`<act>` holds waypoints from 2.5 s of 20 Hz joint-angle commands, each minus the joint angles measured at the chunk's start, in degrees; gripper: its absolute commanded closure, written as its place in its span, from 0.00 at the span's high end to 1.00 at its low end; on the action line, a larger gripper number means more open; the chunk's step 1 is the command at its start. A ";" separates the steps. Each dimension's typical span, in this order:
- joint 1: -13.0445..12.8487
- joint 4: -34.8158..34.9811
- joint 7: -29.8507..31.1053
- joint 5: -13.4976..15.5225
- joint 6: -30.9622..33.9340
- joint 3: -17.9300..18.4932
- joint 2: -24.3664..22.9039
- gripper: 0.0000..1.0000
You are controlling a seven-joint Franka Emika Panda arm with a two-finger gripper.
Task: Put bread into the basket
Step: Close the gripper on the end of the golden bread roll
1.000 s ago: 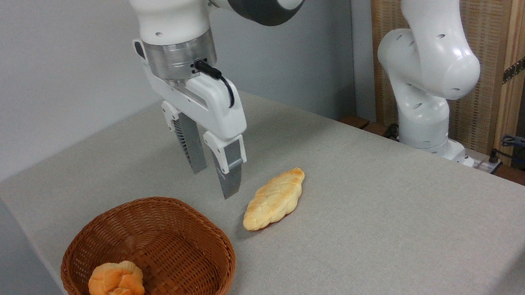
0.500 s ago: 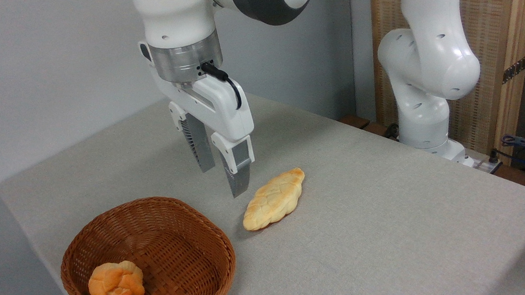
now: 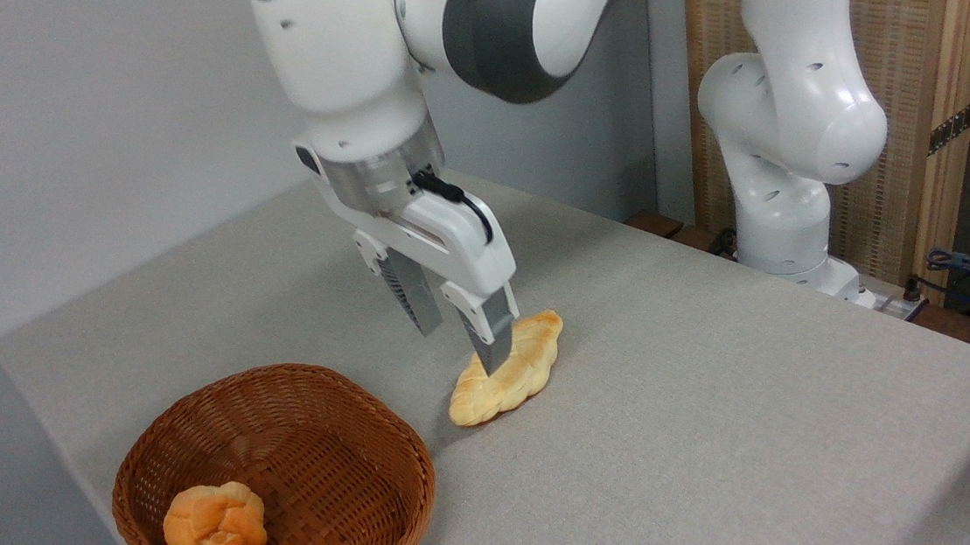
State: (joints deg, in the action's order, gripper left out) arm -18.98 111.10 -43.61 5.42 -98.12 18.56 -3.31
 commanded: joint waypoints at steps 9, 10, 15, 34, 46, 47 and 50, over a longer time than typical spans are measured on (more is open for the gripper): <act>-0.44 8.26 4.94 0.11 -1.19 0.43 -1.17 1.00; -0.44 8.26 5.99 0.29 -2.07 0.43 -0.73 1.00; -1.14 8.26 9.07 0.29 -4.62 -0.18 0.94 1.00; -2.81 7.91 8.98 0.38 -5.86 -1.76 3.75 0.79; -2.81 7.82 8.46 0.29 -7.44 -2.82 3.75 0.16; -2.81 7.82 8.46 0.29 -7.52 -2.82 3.66 0.13; -2.81 7.73 8.46 0.29 -7.44 -2.91 3.66 0.13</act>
State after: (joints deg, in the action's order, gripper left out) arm -21.48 118.98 -35.25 5.48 -105.03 15.69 0.61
